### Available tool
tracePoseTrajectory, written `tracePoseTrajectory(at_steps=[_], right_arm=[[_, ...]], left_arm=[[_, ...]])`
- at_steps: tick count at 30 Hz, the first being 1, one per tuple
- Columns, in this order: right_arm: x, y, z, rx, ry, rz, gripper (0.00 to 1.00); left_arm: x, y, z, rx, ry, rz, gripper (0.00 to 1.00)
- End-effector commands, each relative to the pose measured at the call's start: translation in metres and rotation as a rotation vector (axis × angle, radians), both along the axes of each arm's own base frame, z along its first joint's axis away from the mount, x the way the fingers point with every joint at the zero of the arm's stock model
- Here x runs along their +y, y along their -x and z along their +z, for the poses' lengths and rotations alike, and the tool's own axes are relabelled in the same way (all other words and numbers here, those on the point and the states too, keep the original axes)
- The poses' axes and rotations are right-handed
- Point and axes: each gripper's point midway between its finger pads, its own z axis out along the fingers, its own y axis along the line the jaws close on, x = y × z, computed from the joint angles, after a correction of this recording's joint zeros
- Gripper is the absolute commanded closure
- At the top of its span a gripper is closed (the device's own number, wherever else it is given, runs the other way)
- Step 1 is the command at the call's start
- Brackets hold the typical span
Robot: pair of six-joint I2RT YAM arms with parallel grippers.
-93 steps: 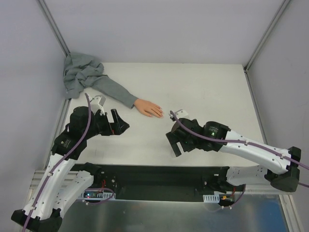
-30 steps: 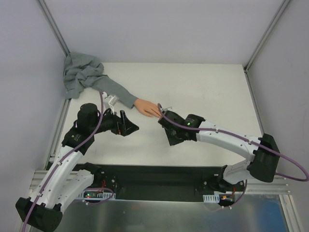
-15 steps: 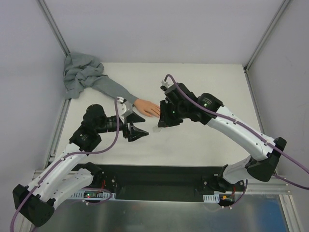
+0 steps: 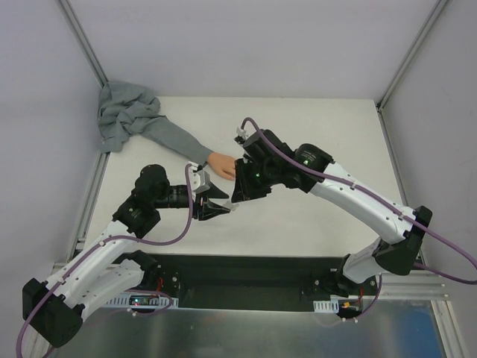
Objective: Paint the nails
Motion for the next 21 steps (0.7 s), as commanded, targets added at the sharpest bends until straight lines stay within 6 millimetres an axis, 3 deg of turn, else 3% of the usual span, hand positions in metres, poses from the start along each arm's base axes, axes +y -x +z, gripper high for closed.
tracePoseTrajectory(at_steps=[1, 21], right_arm=[[0.013, 0.002, 0.025, 0.007, -0.099, -0.003, 0.99], [0.029, 0.002, 0.031, 0.026, -0.134, -0.010, 0.99]], left_arm=[[-0.005, 0.007, 0.009, -0.087, 0.035, -0.063, 0.56], [-0.005, 0.001, 0.011, -0.080, 0.032, -0.030, 0.67]])
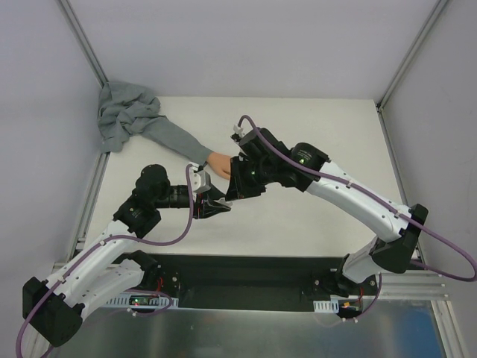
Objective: Paint the nails
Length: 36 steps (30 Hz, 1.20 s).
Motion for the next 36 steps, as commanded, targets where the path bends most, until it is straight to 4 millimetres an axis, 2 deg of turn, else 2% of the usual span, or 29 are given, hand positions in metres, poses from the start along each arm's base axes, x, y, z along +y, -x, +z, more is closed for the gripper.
tracePoseTrajectory(at_steps=[1, 3, 6, 10, 18, 21, 27, 33, 36], right_arm=[[0.014, 0.003, 0.024, -0.001, -0.083, 0.007, 0.99], [0.012, 0.003, 0.025, -0.005, -0.084, 0.001, 0.99], [0.011, 0.004, 0.025, -0.007, -0.089, -0.005, 0.99], [0.009, 0.003, 0.025, -0.011, -0.088, -0.014, 0.99], [0.004, 0.004, 0.029, -0.024, -0.089, -0.020, 0.99], [0.000, 0.003, 0.030, -0.032, -0.083, -0.033, 0.99], [-0.003, 0.003, 0.031, -0.037, -0.089, -0.037, 0.99], [0.004, 0.004, 0.031, -0.028, -0.106, -0.026, 0.99], [0.005, 0.004, 0.030, -0.025, -0.106, -0.019, 0.99]], left_arm=[[-0.003, -0.001, 0.011, -0.068, 0.029, -0.016, 0.69], [-0.002, 0.000, 0.011, -0.071, 0.029, -0.013, 0.74], [-0.001, 0.000, 0.011, -0.071, 0.030, -0.007, 0.76], [-0.001, -0.001, 0.010, -0.066, 0.028, 0.001, 0.65], [0.000, -0.006, 0.008, -0.055, 0.019, 0.032, 0.63], [0.001, -0.007, 0.007, -0.056, 0.015, 0.042, 0.57], [0.001, -0.007, 0.007, -0.053, 0.013, 0.045, 0.51], [0.001, -0.007, 0.009, -0.056, 0.015, 0.044, 0.66], [0.001, -0.005, 0.015, -0.056, 0.027, 0.036, 0.78]])
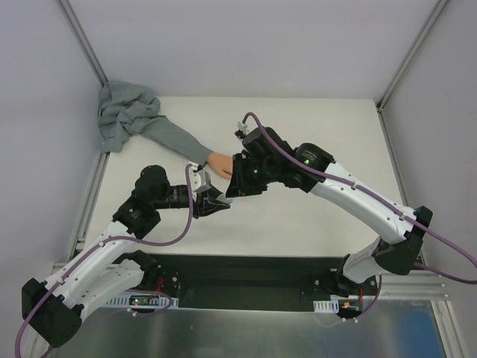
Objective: Paint the nails
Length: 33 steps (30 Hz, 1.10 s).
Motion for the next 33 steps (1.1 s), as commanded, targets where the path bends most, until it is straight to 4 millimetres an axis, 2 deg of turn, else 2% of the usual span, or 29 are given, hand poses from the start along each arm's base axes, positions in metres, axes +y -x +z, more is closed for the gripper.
tracePoseTrajectory(at_steps=[1, 3, 4, 5, 7, 8, 10, 11, 15, 24, 33], right_arm=[[0.007, 0.008, 0.020, -0.013, -0.085, 0.031, 0.99], [0.005, 0.007, 0.020, -0.031, -0.090, 0.035, 0.93], [0.004, 0.004, 0.022, -0.056, -0.094, 0.032, 0.85], [0.003, 0.003, 0.023, -0.072, -0.100, 0.025, 0.73], [0.001, -0.002, 0.030, -0.114, -0.127, 0.000, 0.64], [0.000, -0.005, 0.032, -0.124, -0.129, -0.023, 0.53], [-0.001, -0.015, 0.034, -0.179, -0.115, -0.088, 0.43], [0.000, -0.017, 0.035, -0.190, -0.117, -0.110, 0.42], [0.008, -0.030, 0.037, -0.231, -0.144, -0.185, 0.41], [0.012, -0.050, 0.043, -0.288, -0.143, -0.262, 0.53], [0.031, -0.054, 0.030, -0.259, -0.167, -0.245, 0.61]], left_arm=[[-0.002, 0.004, 0.017, -0.046, 0.036, -0.019, 0.90], [-0.001, 0.002, 0.024, -0.018, 0.050, 0.006, 1.00], [0.000, -0.001, 0.025, -0.005, 0.053, 0.034, 1.00], [0.000, -0.002, 0.027, 0.003, 0.058, 0.049, 1.00], [0.002, -0.009, 0.030, 0.030, 0.068, 0.103, 1.00], [0.005, -0.017, 0.032, 0.030, 0.074, 0.156, 1.00], [0.007, -0.025, 0.034, 0.075, 0.088, 0.219, 1.00], [0.008, -0.028, 0.035, 0.077, 0.091, 0.239, 1.00], [0.009, -0.036, 0.037, 0.112, 0.112, 0.292, 1.00], [0.010, -0.033, 0.040, 0.124, 0.161, 0.301, 1.00], [0.009, -0.026, 0.041, 0.132, 0.172, 0.271, 1.00]])
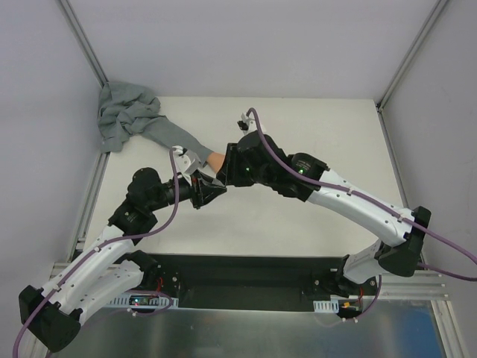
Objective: Paint the nails
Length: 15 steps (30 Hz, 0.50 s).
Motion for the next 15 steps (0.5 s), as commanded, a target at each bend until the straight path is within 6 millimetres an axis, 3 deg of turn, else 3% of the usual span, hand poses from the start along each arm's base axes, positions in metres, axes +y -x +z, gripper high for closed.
tracePoseTrajectory(at_steps=[1, 4, 5, 6, 9, 10, 11, 12, 13, 14, 15], right_arm=[[0.011, -0.008, 0.014, -0.031, -0.075, -0.012, 0.67], [0.007, -0.007, 0.012, -0.049, -0.065, -0.002, 0.78], [0.008, -0.007, 0.014, -0.065, -0.072, 0.017, 0.85], [0.007, -0.006, 0.010, -0.065, -0.065, 0.035, 1.00], [0.012, 0.013, 0.019, -0.156, -0.080, 0.249, 1.00], [0.007, 0.030, 0.014, -0.186, -0.089, 0.370, 1.00], [0.022, 0.064, 0.038, -0.258, -0.281, 0.665, 1.00], [0.019, 0.085, 0.055, -0.305, -0.432, 0.791, 1.00], [0.012, 0.102, 0.037, -0.287, -0.520, 0.873, 1.00], [0.003, 0.112, 0.068, -0.357, -0.629, 0.978, 1.00], [0.000, 0.115, 0.066, -0.333, -0.620, 1.013, 1.00]], left_arm=[[-0.003, 0.008, 0.019, -0.056, 0.057, -0.035, 1.00], [-0.004, 0.014, 0.019, -0.041, 0.061, -0.062, 1.00], [-0.005, 0.016, 0.020, -0.031, 0.067, -0.075, 1.00], [-0.006, 0.019, 0.020, -0.022, 0.072, -0.087, 1.00], [-0.011, 0.045, 0.030, 0.005, 0.096, -0.224, 1.00], [-0.012, 0.055, 0.037, 0.003, 0.110, -0.280, 1.00], [-0.013, 0.071, 0.042, 0.037, 0.128, -0.359, 1.00], [-0.012, 0.097, 0.055, -0.012, 0.153, -0.508, 1.00], [-0.009, 0.109, 0.053, -0.008, 0.166, -0.573, 1.00], [-0.007, 0.119, 0.057, 0.048, 0.194, -0.611, 1.00], [-0.004, 0.126, 0.066, -0.005, 0.216, -0.635, 1.00]])
